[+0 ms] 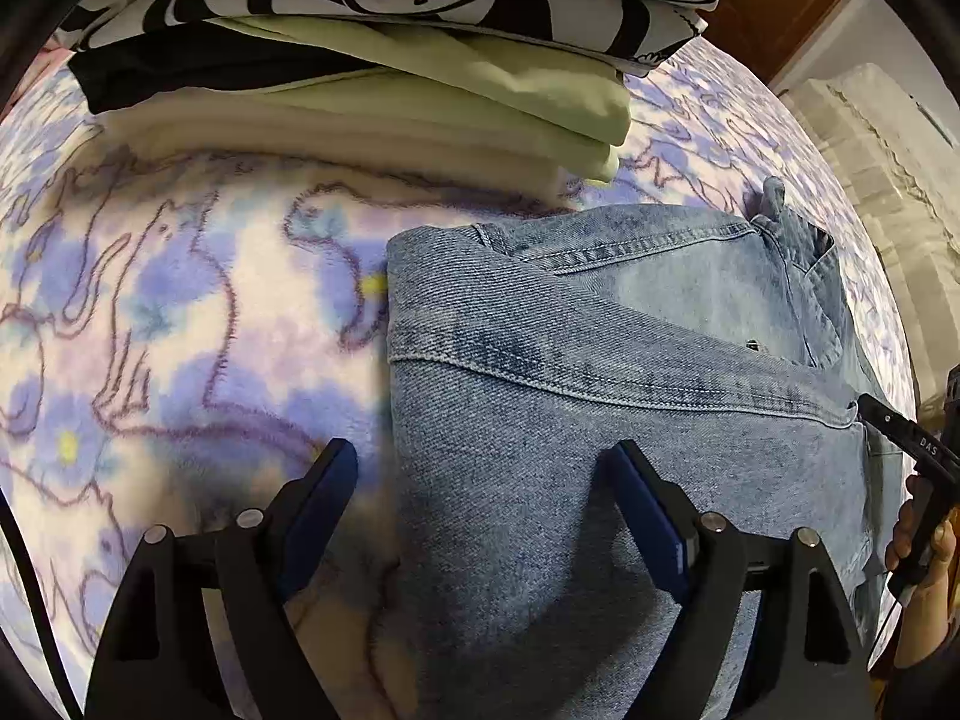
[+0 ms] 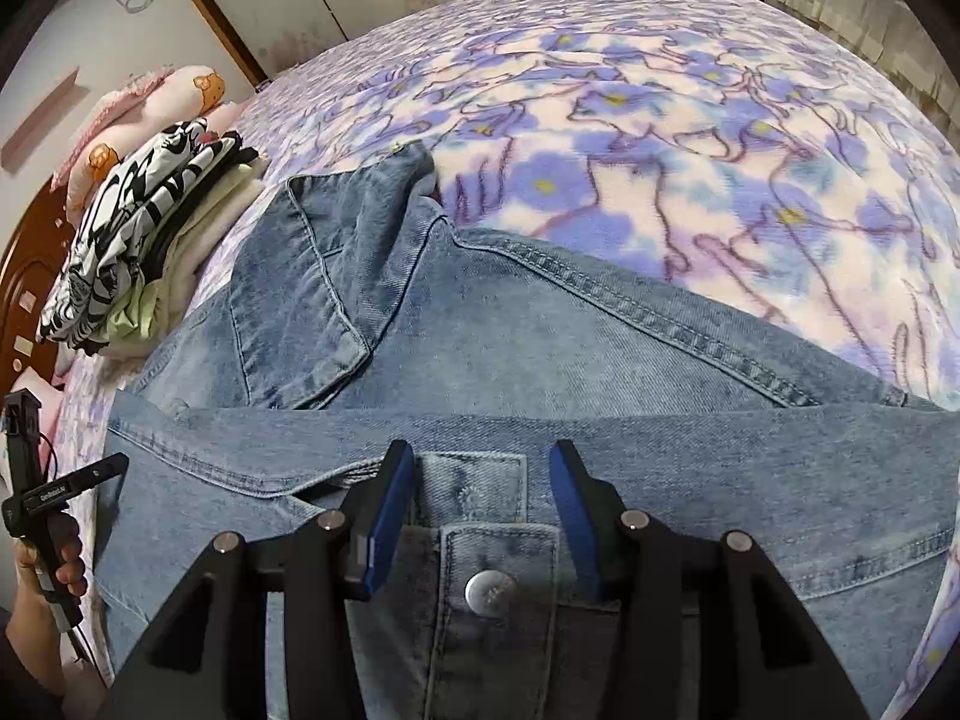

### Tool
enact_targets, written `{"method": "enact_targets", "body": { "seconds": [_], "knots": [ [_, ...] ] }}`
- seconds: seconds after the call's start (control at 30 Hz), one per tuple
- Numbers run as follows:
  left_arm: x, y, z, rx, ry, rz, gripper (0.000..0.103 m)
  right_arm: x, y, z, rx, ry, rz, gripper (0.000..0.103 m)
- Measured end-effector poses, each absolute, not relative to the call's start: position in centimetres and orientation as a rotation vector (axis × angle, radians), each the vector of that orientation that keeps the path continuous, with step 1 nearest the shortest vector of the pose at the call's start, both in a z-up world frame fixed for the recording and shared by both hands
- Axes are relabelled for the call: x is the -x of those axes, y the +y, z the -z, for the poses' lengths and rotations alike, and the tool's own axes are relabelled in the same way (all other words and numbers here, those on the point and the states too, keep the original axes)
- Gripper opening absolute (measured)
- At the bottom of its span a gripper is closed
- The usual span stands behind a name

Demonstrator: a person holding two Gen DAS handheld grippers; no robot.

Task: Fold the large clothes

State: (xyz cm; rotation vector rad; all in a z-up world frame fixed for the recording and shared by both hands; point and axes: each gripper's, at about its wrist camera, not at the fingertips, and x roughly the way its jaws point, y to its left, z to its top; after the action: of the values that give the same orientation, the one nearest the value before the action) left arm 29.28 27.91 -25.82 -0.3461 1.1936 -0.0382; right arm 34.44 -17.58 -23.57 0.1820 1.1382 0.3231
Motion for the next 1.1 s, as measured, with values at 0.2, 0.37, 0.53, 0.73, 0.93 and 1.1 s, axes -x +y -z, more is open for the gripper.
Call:
{"method": "enact_targets", "body": {
  "seconds": [0.2,0.37,0.53,0.73,0.93,1.1],
  "knots": [
    [-30.1,27.4,26.5,0.349,1.215,0.053,0.096,-34.8,-16.2,24.2,-0.09,1.153,-0.331,0.05],
    [-29.9,26.9,24.9,0.315,1.16,0.06,0.037,-33.8,-15.2,23.5,-0.022,1.181,-0.391,0.023],
    [-29.4,26.8,22.9,0.291,1.106,0.029,0.013,-30.7,-15.4,20.1,0.03,1.056,-0.324,0.018],
    [-29.9,24.6,23.1,0.191,1.078,0.016,0.014,-30.0,-16.4,18.9,0.022,0.962,-0.161,0.018],
    [-30.2,23.7,24.2,0.094,1.072,-0.018,0.016,-31.6,-15.8,23.0,0.044,1.051,-0.108,0.027],
    [-28.7,23.8,22.5,0.065,1.082,-0.03,0.033,-29.8,-18.4,20.1,-0.115,1.052,-0.125,0.037]
  ]
}}
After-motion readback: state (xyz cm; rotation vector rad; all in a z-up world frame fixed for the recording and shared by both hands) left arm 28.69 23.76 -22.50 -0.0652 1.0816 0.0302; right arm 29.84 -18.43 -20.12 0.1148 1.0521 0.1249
